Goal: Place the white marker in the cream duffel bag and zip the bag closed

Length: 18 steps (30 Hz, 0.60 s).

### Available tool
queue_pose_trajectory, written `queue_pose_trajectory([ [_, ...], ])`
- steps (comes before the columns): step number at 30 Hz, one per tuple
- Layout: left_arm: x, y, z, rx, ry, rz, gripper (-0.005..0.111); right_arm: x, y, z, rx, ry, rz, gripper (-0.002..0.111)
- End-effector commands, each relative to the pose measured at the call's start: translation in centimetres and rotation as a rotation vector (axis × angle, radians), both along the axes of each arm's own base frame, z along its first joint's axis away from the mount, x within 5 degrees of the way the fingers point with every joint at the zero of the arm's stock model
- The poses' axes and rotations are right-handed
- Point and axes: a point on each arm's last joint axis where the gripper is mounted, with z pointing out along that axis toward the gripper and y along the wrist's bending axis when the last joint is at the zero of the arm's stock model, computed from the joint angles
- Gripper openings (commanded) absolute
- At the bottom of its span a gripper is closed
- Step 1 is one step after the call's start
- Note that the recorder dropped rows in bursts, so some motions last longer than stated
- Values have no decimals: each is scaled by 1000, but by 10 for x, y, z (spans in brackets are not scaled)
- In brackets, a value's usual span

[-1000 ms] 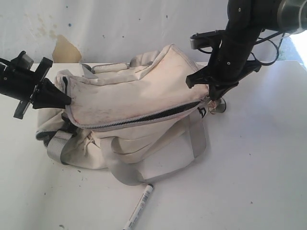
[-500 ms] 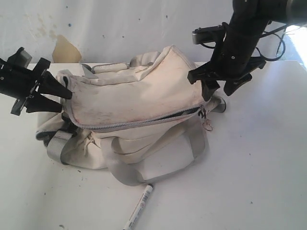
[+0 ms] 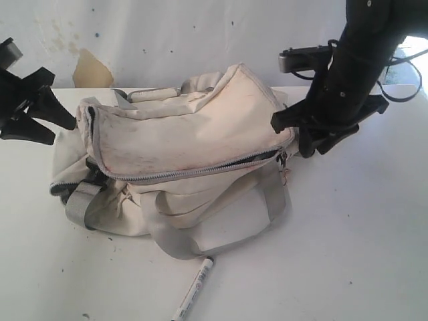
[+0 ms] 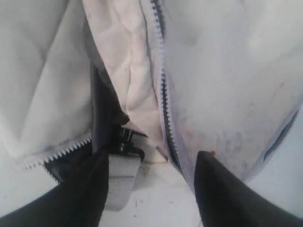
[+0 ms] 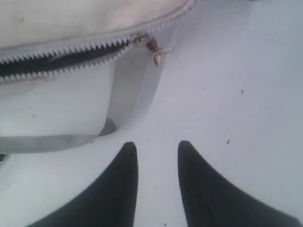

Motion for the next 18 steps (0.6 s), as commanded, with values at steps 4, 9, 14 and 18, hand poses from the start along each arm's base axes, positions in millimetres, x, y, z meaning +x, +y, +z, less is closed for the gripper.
queue_pose_trajectory([
  [4, -29, -14, -7, -21, 54, -90, 49, -29, -14, -13, -8, -4, 20, 27],
  [9, -40, -37, 5, 16, -129, -335, 29, -44, -19, -22, -7, -14, 20, 27],
  [14, -51, -64, 20, 130, -327, -565, 28, -48, -20, -24, -8, -13, 19, 27],
  [18, -59, -75, 19, 353, -422, -669, 28, -46, -20, -25, -5, -25, 18, 27],
])
